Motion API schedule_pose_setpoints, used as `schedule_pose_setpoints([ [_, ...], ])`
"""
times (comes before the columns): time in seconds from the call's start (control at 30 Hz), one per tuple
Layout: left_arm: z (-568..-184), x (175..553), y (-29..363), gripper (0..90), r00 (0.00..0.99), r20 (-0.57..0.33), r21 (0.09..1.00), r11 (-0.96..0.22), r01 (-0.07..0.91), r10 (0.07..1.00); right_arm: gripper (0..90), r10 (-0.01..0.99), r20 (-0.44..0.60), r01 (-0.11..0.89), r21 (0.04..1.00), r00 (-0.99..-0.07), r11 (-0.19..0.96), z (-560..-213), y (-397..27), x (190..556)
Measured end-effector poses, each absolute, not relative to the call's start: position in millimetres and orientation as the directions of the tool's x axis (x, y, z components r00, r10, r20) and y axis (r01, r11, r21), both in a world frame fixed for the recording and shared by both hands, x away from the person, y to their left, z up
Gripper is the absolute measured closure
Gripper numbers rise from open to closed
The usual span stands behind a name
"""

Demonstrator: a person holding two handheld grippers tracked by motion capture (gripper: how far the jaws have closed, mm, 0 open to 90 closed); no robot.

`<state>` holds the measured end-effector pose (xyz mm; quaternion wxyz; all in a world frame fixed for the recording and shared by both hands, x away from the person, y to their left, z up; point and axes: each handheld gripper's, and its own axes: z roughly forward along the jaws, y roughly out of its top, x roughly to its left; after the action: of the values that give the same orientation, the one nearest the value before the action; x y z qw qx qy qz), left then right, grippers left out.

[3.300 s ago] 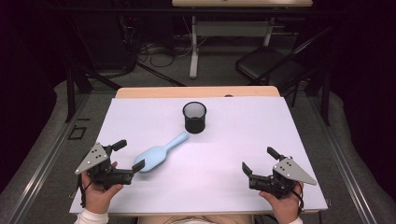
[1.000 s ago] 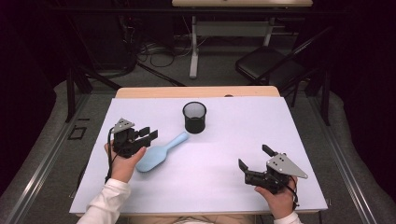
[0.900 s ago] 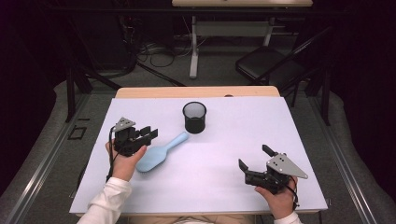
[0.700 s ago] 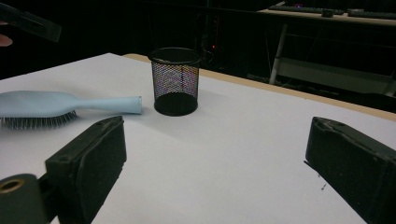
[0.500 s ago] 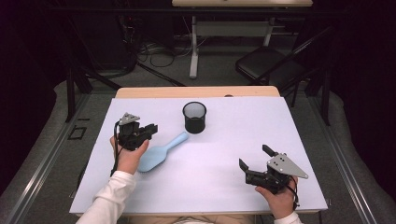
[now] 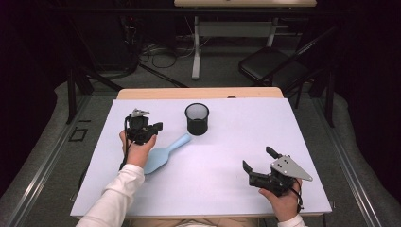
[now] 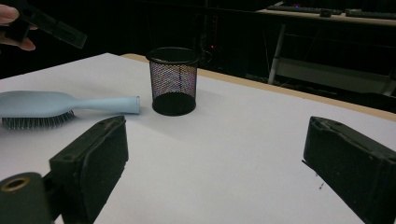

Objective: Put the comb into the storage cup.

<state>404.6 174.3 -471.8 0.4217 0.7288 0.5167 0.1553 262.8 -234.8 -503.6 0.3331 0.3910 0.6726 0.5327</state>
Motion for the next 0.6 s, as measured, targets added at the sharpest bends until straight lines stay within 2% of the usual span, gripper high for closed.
schedule_pose_setpoints([
  [0.43, -482, 423, 161, 90.0, 0.402, -0.202, 0.720, -0.142, 0.680, 0.893, 5.3, 0.877, -0.035, 0.177, 0.975, -0.479, 0.136, -503, -234, 263],
  [0.6, -487, 429, 155, 90.0, 0.385, -0.195, 0.699, -0.147, 0.700, 0.902, 5.9, 0.881, -0.005, 0.187, 0.977, -0.474, 0.106, -501, -236, 263],
])
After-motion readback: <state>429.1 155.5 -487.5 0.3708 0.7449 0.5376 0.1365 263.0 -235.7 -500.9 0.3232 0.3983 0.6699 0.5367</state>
